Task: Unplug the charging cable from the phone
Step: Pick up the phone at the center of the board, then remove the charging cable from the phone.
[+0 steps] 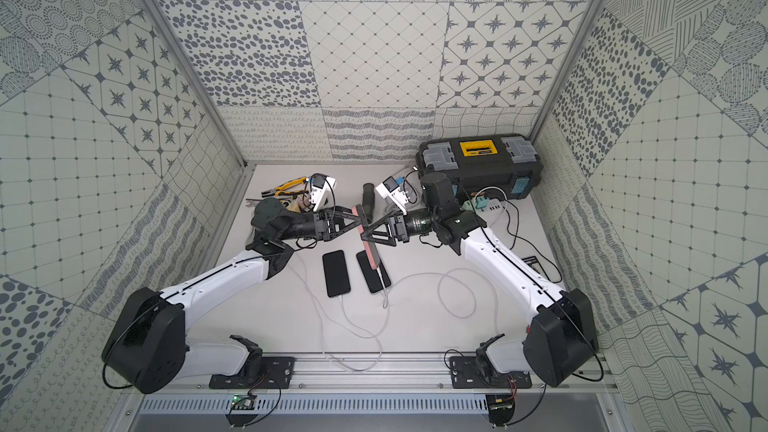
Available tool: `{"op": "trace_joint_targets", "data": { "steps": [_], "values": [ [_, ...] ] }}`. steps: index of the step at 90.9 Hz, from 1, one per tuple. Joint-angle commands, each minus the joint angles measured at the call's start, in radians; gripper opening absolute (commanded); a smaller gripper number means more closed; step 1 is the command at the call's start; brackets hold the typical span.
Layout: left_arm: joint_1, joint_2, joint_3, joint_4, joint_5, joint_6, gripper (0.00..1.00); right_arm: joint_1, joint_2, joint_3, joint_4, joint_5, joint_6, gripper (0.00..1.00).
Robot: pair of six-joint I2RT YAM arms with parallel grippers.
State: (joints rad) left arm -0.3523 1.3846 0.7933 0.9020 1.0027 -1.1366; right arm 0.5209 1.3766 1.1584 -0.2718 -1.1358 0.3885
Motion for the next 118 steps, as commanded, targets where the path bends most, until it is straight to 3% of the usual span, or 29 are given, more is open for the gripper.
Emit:
{"op": "trace_joint_targets", "data": {
  "steps": [1,10,19,39,66,84,118],
  "values": [
    [-0.004,0.015,-0.006,0.123,0.014,-0.031,0.3,0.005,-0.032,-0.005,0.071,-0.024,-0.004,0.81],
    [-0.004,0.022,-0.006,0.158,0.014,-0.052,0.13,0.004,-0.052,-0.019,0.071,-0.014,-0.02,0.96],
    [-0.003,0.025,0.006,0.159,0.018,-0.053,0.0,0.003,-0.077,-0.042,0.071,-0.014,-0.037,0.97],
    [-0.003,0.021,0.047,0.115,0.011,-0.018,0.0,0.003,-0.145,-0.122,0.071,-0.022,-0.084,0.97],
    [0.001,0.0,0.098,-0.013,0.014,0.072,0.0,0.006,-0.227,-0.228,0.076,0.018,-0.154,0.9],
    [0.012,-0.01,0.116,-0.066,0.018,0.112,0.0,0.025,-0.234,-0.277,0.11,0.024,-0.147,0.77],
    [0.039,-0.009,0.144,-0.097,0.031,0.126,0.0,0.066,-0.299,-0.405,0.242,0.081,-0.089,0.68]
  ]
}}
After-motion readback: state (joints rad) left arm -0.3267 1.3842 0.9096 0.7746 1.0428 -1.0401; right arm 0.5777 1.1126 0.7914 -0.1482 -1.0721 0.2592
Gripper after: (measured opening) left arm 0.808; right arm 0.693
